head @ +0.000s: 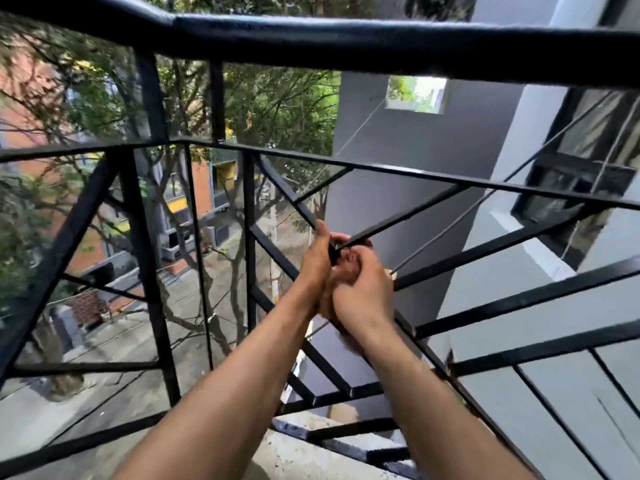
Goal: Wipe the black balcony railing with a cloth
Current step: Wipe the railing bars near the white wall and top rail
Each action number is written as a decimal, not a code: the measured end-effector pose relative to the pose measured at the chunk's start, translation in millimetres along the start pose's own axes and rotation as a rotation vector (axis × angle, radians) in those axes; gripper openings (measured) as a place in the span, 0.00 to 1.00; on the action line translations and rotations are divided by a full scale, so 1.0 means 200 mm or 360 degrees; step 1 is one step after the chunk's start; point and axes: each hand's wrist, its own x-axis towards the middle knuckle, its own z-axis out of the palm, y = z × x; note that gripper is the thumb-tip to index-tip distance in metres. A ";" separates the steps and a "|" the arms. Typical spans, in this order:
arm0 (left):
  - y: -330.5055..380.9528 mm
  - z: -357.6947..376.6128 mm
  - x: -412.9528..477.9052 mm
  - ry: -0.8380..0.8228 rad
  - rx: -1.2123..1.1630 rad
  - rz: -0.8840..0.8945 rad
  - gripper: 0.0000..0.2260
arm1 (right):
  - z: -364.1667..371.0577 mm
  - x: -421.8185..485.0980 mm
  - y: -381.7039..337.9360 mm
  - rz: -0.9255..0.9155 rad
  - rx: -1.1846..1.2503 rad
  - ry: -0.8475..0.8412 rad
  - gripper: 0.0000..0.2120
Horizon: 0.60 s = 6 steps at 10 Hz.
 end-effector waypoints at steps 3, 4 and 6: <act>0.01 0.00 0.05 -0.0016 -0.0319 0.0019 0.30 | -0.25 0.12 -0.15 -0.1172 0.0454 0.0535 0.21; -0.01 0.02 0.05 0.0030 -0.0269 0.0034 0.29 | -0.41 0.26 -0.09 -0.1549 -0.1238 0.0720 0.19; -0.03 -0.04 0.13 0.0056 0.0081 0.0363 0.22 | -0.19 0.20 -0.22 -0.1138 -0.1995 0.0019 0.22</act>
